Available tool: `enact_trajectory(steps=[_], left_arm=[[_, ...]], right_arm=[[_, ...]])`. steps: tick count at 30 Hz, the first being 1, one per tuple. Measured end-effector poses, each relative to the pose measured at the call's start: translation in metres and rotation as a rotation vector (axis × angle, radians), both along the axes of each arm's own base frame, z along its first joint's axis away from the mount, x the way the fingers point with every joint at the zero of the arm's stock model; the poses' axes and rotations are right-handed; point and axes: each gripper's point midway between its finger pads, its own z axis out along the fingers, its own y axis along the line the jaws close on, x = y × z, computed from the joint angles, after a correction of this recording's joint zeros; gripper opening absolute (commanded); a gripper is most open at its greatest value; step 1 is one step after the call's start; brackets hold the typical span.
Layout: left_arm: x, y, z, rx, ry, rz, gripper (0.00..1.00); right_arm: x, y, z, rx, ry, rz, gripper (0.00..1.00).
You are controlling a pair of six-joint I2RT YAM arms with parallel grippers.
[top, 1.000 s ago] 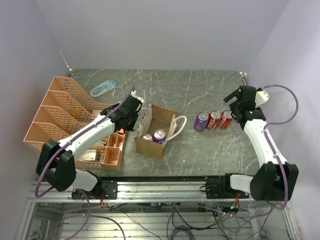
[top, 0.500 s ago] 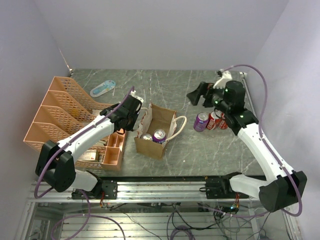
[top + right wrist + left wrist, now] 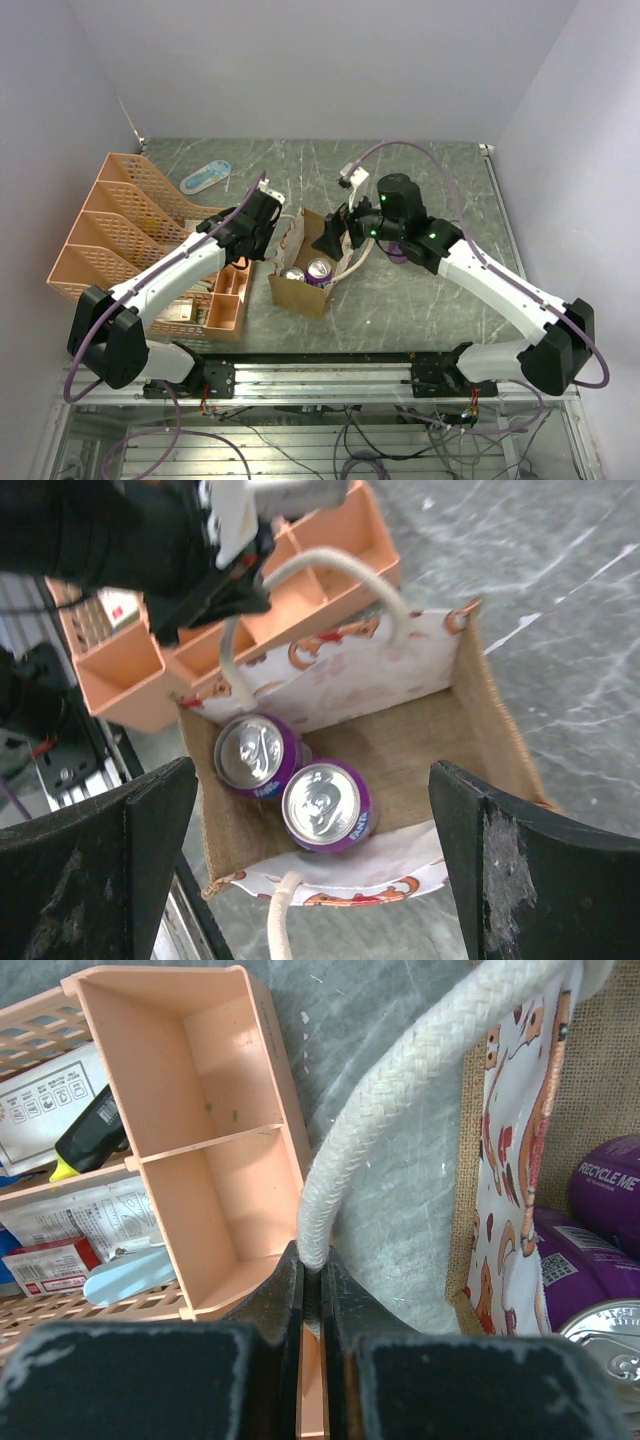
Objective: Take the beverage out of the canvas bag
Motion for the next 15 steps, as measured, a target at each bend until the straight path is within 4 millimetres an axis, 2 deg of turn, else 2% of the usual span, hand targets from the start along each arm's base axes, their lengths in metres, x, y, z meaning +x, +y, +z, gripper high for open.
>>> enact_trajectory(steps=[8, 15], left_arm=[[0.0, 0.001, 0.003, -0.001, -0.012, 0.006, 0.07], [0.0, 0.001, 0.003, -0.001, -0.012, 0.006, 0.07]], right_arm=[[-0.021, 0.025, -0.055, -0.113, 0.05, 0.132, 1.0], [-0.035, 0.04, -0.094, -0.204, 0.096, 0.193, 1.0]])
